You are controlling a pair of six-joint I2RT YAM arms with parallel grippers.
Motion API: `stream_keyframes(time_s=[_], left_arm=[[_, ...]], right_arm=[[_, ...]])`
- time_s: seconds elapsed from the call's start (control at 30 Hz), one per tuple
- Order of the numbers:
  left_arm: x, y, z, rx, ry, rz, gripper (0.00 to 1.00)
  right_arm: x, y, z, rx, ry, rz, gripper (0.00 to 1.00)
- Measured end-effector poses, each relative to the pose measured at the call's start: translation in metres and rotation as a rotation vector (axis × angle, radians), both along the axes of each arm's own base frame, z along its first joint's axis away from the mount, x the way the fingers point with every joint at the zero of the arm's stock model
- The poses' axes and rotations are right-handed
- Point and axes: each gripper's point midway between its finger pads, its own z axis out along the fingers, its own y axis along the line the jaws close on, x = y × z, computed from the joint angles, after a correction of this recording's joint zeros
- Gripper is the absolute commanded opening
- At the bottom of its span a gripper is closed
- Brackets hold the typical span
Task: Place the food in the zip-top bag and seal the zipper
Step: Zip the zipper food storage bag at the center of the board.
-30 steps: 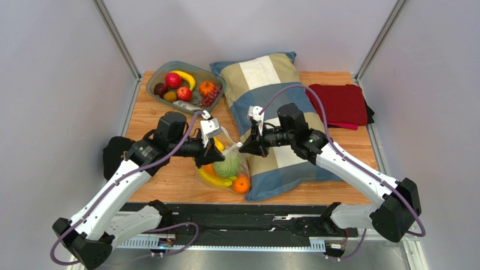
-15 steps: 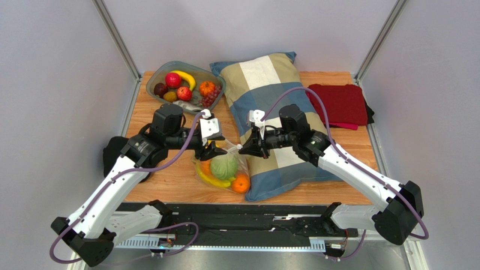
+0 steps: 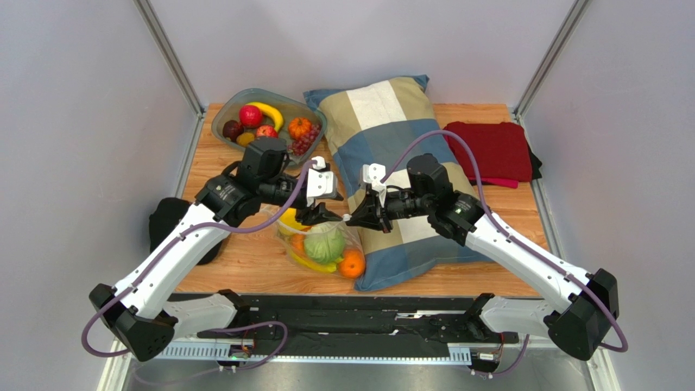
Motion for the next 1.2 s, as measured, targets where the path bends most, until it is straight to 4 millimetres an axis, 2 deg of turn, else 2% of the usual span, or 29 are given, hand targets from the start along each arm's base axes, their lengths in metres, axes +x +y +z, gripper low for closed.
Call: stream_keyframes(time_s=[0.23,0.47,0.57,0.7,0.8,0.9,1.2], left_arm=[[-0.019,-0.008,-0.001,-0.005,0.031,-0.069,0.56],[-0.020,-0.011,-0.008,0.010,0.080,-0.065,0.55],[-0.017,-0.013,-0.013,0.025,0.106,-0.053,0.49],[-0.013,-0.015,-0.019,0.039,0.129,-0.037,0.29],[-0.012,-0.015,-0.019,0.042,0.134,-0.029,0.21],[-0.011,-0.014,-0.020,0.044,0.128,-0.024,0.17],[-0.009,-0.008,-0.029,0.093,0.099,-0.015,0.17]], right_arm=[[0.001,-0.001,-0.002,-0.010,-0.006,-0.005,0.00],[0.002,-0.001,-0.003,-0.013,-0.011,-0.011,0.00],[0.002,-0.001,-0.003,-0.012,-0.012,-0.009,0.00],[0.002,-0.001,-0.003,-0.013,-0.017,-0.007,0.00],[0.002,-0.001,-0.003,-0.013,-0.022,-0.005,0.00],[0.002,-0.002,-0.003,-0.014,-0.031,-0.006,0.00],[0.001,-0.008,-0.007,-0.027,-0.041,-0.028,0.00]])
